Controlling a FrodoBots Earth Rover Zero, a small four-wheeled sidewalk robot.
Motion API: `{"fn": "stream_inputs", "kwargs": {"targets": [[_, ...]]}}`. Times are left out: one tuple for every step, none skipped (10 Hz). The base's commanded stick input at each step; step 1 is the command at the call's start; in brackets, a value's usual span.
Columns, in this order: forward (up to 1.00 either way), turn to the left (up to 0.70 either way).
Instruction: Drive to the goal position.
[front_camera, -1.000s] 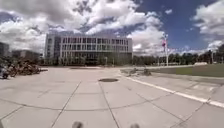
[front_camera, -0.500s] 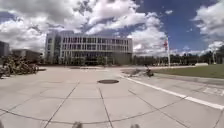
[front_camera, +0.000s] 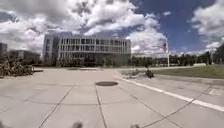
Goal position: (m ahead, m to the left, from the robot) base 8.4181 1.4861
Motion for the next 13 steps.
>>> {"fn": "stream_inputs", "kwargs": {"targets": [[0.05, 0.0], [0.06, 0.0], [0.05, 0.0], [0.05, 0.0], [0.09, 0.0], [0.43, 0.0], [0.7, 0.0], [0.7, 0.0], [0.7, 0.0], [0.7, 0.0], [0.7, 0.0], [0.7, 0.0], [0.7, 0.0]]}}
